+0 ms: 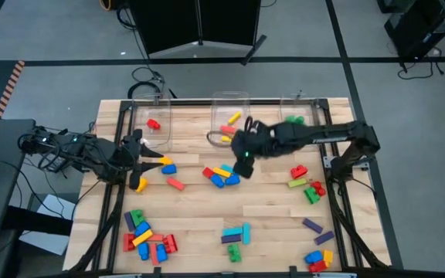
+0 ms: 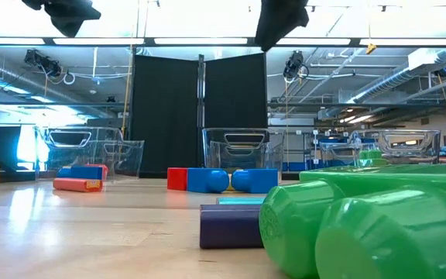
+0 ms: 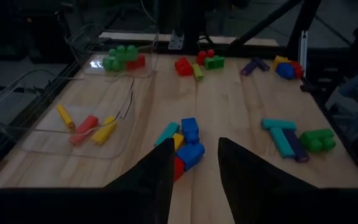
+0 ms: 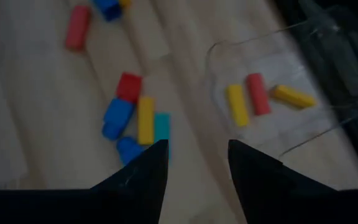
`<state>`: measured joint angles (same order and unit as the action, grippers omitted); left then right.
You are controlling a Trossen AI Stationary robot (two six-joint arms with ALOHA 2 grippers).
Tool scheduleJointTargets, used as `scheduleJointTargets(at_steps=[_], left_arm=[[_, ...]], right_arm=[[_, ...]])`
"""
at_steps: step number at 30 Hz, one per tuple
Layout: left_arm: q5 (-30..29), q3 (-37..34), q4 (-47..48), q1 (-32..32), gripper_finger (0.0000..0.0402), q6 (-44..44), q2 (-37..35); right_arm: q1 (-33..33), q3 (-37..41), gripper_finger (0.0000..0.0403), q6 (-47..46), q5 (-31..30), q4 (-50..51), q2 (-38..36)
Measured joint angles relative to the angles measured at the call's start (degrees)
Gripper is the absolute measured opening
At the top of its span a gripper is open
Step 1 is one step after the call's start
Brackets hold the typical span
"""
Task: Sort blocks by size
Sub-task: Put the blue 1 stud game piece into the left transparent bin
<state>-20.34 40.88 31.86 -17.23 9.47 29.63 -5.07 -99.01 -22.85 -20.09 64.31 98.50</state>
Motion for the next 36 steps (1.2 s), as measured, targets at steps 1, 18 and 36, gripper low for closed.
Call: scheduleJointTargets(at_steps=[1, 18, 36], left_arm=[[0.0, 0.0, -0.27, 0.0, 0.0131, 0.0, -0.01], [0.0, 0.0, -6.34, -0.01, 0.0131, 0.02, 0.0], [-2.05, 0.0, -9.57, -0.02, 0.0131, 2.87, 3.92]], right_arm=[[-0.86, 1.36, 0.0183, -0.28, 0.01, -0.73, 0.0], [-7.68, 25.47, 0.0316, -1.63, 1.85, -22.94, 0.13], [1.09, 32.67, 0.0313, 20.24, 14.48, -42.67, 4.19]])
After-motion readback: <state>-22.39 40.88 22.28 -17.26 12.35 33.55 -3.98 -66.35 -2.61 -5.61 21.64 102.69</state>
